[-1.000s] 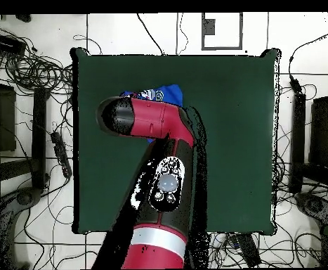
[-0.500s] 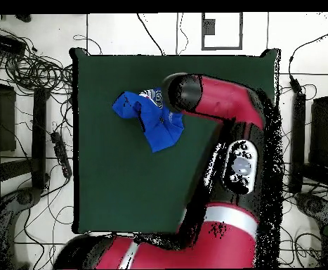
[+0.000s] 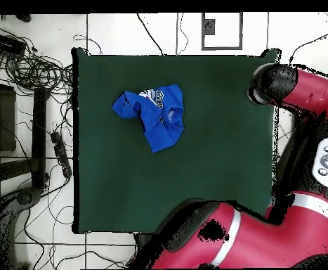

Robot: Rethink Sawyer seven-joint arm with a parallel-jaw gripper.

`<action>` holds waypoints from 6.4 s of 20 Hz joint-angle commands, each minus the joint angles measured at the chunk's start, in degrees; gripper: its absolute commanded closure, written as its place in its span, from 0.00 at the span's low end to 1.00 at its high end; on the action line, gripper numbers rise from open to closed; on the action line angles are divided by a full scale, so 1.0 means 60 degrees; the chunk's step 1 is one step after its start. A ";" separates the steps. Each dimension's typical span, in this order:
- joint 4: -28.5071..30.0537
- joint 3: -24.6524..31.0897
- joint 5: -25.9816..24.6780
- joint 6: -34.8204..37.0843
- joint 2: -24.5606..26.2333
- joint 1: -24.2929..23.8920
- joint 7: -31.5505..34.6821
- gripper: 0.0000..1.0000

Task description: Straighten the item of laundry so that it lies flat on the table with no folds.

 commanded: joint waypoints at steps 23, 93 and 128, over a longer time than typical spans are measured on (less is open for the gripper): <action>0.0262 0.2687 -0.0037 0.1274 0.0001 0.0346 -0.3669 0.00; -0.1014 0.4000 -0.0812 0.2306 0.0495 0.2649 -0.3555 0.00; 0.1768 0.3874 -0.0959 0.1266 -0.0777 0.2261 -0.3370 0.00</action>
